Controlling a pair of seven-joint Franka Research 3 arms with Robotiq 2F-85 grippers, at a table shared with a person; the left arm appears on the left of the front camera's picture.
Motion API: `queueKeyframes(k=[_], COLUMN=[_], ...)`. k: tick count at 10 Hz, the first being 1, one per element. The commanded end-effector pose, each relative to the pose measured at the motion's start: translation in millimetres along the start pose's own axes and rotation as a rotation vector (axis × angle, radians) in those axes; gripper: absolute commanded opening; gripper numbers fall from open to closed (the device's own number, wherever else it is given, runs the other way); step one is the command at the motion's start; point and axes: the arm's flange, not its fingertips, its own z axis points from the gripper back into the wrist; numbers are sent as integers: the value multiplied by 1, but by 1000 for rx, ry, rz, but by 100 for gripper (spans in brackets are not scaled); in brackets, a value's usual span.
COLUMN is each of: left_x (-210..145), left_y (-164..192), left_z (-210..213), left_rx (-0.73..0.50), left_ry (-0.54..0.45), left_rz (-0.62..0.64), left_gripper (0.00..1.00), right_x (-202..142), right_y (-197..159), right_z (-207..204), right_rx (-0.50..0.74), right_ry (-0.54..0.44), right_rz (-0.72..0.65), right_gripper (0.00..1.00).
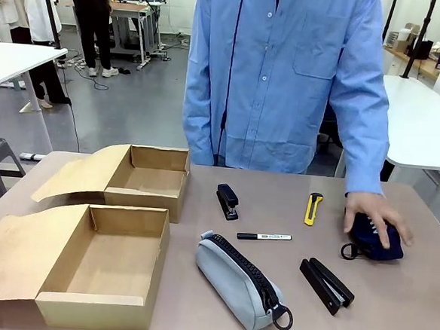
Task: Place items inside the box.
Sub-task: Pick up a Pencil pouch or Stapler and place it inside the Mailer Box closest to the robot.
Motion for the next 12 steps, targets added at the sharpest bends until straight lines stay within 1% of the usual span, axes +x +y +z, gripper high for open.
queueKeyframes(k=[1, 2, 3, 4, 7, 8, 9, 10, 12], left_x=[0, 0, 0, 0, 0, 0, 0, 0, 0], left_y=[1, 1, 1, 1, 1, 1, 1, 1, 1], left_z=[-1, -1, -1, -1, -1, -1, -1, -1, -1], left_rx=[-28, -28, -28, -28, -28, -28, -28, -28, -28], left_ry=[-22, -22, -22, -22, -22, -22, -22, -22, -22], left_rz=[-24, -24, -24, -24, -24, -24, -24, -24, -24], left_gripper=[100, 100, 100, 100, 100, 100, 100, 100, 100], right_x=[-23, -37, -45, -46, -29, -24, -21, -16, -14], right_y=[-53, -71, -83, -84, -76, -70, -59, -41, 14], right_z=[65, 81, 89, 88, 72, 66, 50, 25, -34], right_rx=[11, 37, 71, 73, 58, 72, 49, -9, -135], right_ry=[-146, -207, -252, -240, -192, -179, -129, -57, 113], right_rz=[-93, -133, -179, -173, -164, -162, -146, -112, 8], right_gripper=[100, 100, 100, 100, 100, 100, 100, 100, 100])
